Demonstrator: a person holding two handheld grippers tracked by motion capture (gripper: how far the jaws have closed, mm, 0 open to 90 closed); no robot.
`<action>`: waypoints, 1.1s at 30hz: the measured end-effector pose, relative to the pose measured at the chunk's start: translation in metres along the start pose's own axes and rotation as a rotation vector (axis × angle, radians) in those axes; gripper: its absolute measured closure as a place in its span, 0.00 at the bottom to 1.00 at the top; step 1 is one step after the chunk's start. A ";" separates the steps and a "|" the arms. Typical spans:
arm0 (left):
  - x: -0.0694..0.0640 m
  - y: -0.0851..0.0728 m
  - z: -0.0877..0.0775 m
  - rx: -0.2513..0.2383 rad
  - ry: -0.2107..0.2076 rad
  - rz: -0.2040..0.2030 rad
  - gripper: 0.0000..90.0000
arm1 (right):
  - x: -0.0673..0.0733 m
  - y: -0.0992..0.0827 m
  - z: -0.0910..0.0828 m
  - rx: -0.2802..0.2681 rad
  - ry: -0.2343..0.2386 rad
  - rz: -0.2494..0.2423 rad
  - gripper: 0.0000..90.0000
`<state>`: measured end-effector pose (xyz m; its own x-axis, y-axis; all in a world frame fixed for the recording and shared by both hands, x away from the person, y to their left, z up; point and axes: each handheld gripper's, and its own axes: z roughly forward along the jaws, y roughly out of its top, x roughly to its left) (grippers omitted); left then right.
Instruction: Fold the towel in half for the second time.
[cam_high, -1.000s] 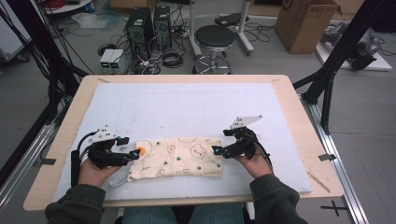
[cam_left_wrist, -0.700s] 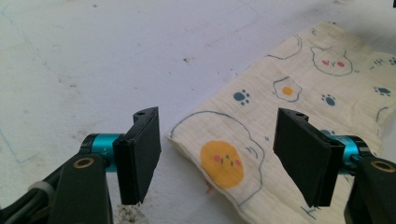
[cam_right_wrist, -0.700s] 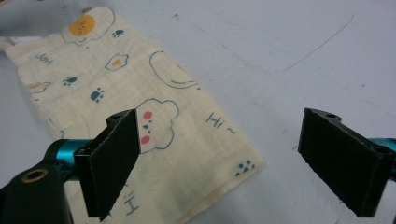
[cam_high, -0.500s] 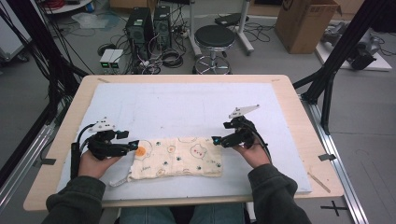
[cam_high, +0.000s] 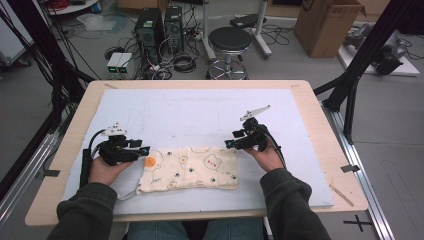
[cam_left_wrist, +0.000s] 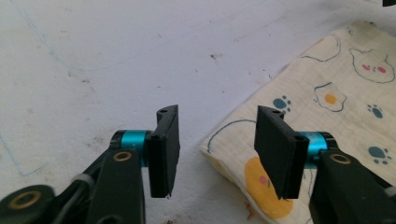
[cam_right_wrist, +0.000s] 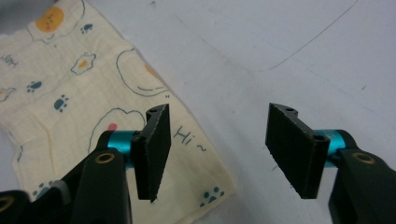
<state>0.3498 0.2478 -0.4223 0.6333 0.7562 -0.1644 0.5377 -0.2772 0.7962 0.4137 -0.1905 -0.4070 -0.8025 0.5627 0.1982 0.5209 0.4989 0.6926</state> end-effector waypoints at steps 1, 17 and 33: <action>0.000 0.000 0.001 0.008 -0.007 -0.003 0.58 | -0.001 0.000 0.001 0.011 0.007 0.003 0.52; -0.003 -0.003 0.012 0.075 -0.038 0.033 0.72 | -0.007 -0.015 0.016 0.116 0.040 0.044 0.69; -0.005 -0.005 0.018 0.129 -0.022 0.062 0.94 | 0.001 -0.017 0.016 0.139 0.042 -0.029 0.92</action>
<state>0.3541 0.2347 -0.4365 0.6791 0.7223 -0.1307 0.5630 -0.3982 0.7242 0.4088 -0.1877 -0.4301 -0.8275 0.5205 0.2105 0.5306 0.6027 0.5960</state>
